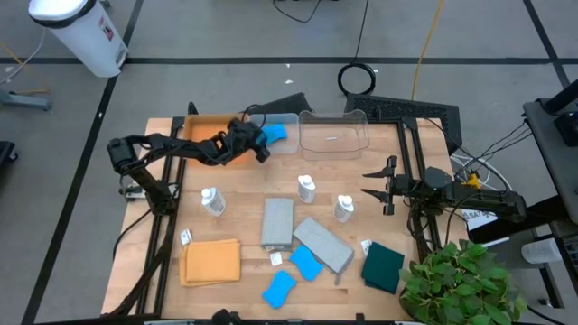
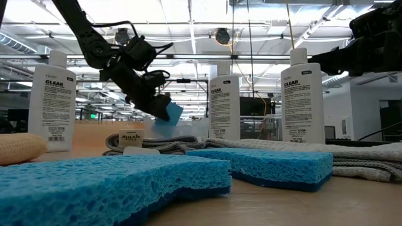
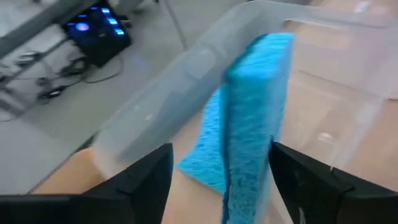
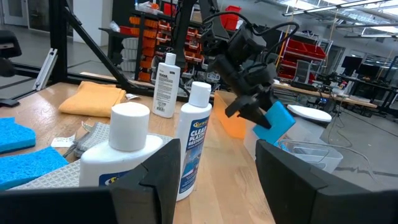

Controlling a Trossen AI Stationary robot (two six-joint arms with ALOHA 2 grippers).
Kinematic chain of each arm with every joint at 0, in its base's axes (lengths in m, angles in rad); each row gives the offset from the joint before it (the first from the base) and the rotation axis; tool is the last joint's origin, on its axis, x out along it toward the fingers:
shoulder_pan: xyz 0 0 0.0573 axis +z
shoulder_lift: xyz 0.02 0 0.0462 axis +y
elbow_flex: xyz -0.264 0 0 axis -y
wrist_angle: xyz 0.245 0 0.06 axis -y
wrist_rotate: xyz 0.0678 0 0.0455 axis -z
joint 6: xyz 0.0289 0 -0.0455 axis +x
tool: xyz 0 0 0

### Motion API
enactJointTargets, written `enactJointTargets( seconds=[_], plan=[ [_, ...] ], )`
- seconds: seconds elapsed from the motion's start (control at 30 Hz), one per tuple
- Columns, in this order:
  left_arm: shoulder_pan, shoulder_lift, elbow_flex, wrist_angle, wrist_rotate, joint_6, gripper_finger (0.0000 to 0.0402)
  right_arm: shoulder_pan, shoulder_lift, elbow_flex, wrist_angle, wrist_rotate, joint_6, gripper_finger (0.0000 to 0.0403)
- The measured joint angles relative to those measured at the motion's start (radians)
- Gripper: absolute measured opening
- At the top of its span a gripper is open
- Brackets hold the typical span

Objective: Pick & Place Kitchen Items
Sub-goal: Put the blue sponge into the left transparent bin

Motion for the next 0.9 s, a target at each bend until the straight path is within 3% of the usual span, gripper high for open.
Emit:
enactJointTargets(
  seconds=[0.4, 0.53, 0.9],
  plan=[
    [-0.032, -0.005, 0.009, 0.008, -0.05, 0.031, 0.0269, 0.0, 0.0, 0.0, 0.0, 0.0, 0.0, 0.0181],
    [-0.058, -0.027, 0.011, 0.031, -0.1, 0.054, 0.0269, 0.0, 0.0, 0.0, 0.0, 0.0, 0.0, 0.0181],
    [-0.118, -0.114, 0.011, 0.021, -0.105, 0.068, 0.0269, 0.0, 0.0, 0.0, 0.0, 0.0, 0.0, 0.0181]
  ],
)
